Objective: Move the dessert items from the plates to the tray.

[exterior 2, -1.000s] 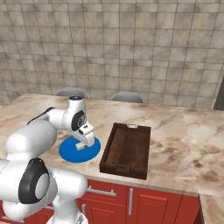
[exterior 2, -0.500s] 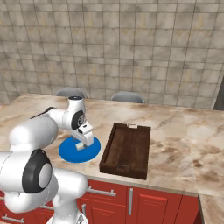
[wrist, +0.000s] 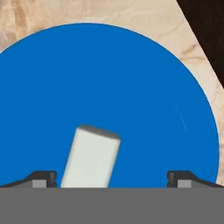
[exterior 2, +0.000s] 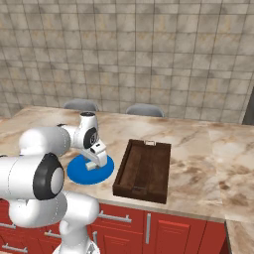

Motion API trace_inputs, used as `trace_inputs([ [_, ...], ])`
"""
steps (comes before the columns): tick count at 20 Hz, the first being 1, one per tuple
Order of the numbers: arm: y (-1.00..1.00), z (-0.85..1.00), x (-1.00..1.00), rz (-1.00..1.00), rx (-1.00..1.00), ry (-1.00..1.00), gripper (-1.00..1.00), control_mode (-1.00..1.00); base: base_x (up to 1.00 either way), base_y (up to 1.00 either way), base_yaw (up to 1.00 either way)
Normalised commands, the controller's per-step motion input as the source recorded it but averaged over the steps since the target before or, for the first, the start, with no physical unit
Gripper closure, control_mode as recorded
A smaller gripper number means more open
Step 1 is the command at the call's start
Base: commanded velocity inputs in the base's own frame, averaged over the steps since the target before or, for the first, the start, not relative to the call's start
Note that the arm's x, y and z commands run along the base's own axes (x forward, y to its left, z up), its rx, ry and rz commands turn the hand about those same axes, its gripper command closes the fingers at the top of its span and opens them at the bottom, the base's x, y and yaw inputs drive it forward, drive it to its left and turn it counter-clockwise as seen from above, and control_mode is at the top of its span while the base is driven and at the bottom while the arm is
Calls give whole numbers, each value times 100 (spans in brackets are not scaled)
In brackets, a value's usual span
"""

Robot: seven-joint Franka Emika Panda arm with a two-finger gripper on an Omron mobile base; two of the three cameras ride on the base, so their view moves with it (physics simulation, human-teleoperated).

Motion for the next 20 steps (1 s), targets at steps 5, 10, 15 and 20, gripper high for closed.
trace_inputs([
  [5, 0, -22, 5, -1, 0, 2, -100, -100, 0, 0, 0],
  [10, 1, -4, 16, -2, 0, 0, -100, -100, 0, 0, 0],
  [15, 2, 0, 17, -2, 0, 0, -100, -100, 0, 0, 0],
  [20, 1, -9, 3, 0, 0, 0, -100, -100, 0, 0, 0],
])
